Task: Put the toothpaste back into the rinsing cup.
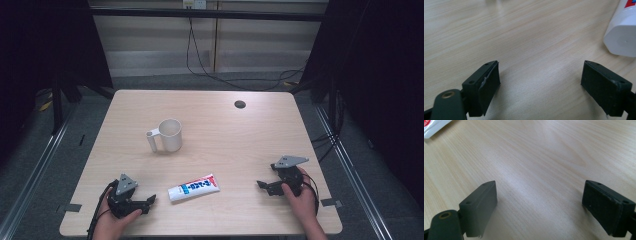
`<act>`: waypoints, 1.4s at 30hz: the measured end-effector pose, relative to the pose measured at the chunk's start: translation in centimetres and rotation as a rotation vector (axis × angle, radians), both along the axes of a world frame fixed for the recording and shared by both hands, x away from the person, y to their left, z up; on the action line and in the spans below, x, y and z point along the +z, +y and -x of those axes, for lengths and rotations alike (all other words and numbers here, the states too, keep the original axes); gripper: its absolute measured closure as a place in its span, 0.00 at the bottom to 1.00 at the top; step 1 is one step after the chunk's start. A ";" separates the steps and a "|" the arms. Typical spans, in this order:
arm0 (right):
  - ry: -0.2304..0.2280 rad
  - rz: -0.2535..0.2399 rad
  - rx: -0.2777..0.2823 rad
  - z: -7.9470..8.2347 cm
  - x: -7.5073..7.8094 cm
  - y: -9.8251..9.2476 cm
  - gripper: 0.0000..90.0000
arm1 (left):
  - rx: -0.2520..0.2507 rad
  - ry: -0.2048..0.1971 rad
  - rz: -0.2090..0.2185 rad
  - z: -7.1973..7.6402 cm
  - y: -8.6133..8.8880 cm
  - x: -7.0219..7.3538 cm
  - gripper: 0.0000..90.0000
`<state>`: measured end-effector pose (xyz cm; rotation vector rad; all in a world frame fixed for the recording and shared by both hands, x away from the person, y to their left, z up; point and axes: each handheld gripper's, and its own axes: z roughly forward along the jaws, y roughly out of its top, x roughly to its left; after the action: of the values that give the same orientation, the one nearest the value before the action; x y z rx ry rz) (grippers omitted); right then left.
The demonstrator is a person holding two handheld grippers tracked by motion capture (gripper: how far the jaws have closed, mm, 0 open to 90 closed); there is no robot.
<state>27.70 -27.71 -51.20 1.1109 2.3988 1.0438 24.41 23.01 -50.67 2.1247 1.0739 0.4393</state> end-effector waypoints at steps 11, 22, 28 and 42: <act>0.001 0.000 0.000 0.0 0.0 0.0 0.14 | 0.037 0.004 -0.002 0.0 -0.4 0.1 0.19; 0.000 0.001 -0.001 -0.1 0.0 0.1 0.13 | 0.031 0.031 0.013 -0.7 -2.2 2.2 0.24; 0.001 -0.001 0.001 -0.1 0.0 0.1 0.13 | 0.000 0.014 0.029 -1.2 -3.8 3.5 0.24; 0.000 -0.001 0.004 -0.2 0.0 0.2 0.13 | -0.072 0.006 0.056 -2.2 -7.4 5.1 0.25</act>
<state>27.89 -27.53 -51.20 1.1072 2.4022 1.0456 26.65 15.64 -45.57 2.1089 0.9986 0.3641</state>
